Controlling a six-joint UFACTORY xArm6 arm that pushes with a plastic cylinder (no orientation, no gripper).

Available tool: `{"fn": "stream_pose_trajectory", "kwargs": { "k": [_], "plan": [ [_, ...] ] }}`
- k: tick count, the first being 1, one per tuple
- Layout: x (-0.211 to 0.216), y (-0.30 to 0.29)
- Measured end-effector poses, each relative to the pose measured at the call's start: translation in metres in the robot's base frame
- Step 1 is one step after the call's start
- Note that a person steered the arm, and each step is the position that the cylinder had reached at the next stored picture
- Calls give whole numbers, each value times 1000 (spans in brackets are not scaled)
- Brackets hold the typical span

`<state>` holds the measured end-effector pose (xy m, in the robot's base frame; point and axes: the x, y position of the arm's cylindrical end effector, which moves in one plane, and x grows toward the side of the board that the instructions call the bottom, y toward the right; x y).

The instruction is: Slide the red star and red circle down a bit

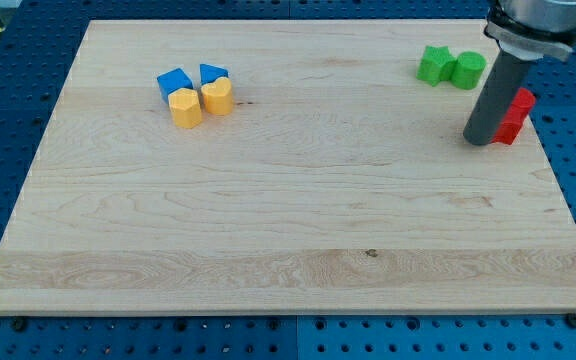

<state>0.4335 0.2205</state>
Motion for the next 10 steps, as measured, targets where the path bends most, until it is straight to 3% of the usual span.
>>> {"fn": "stream_pose_trajectory", "kwargs": {
  "k": [1, 2, 3, 4, 5, 8, 10],
  "plan": [
    [37, 20],
    [48, 125],
    [42, 125],
    [-20, 125],
    [-45, 125],
    [-79, 119],
    [-68, 74]
  ]
}}
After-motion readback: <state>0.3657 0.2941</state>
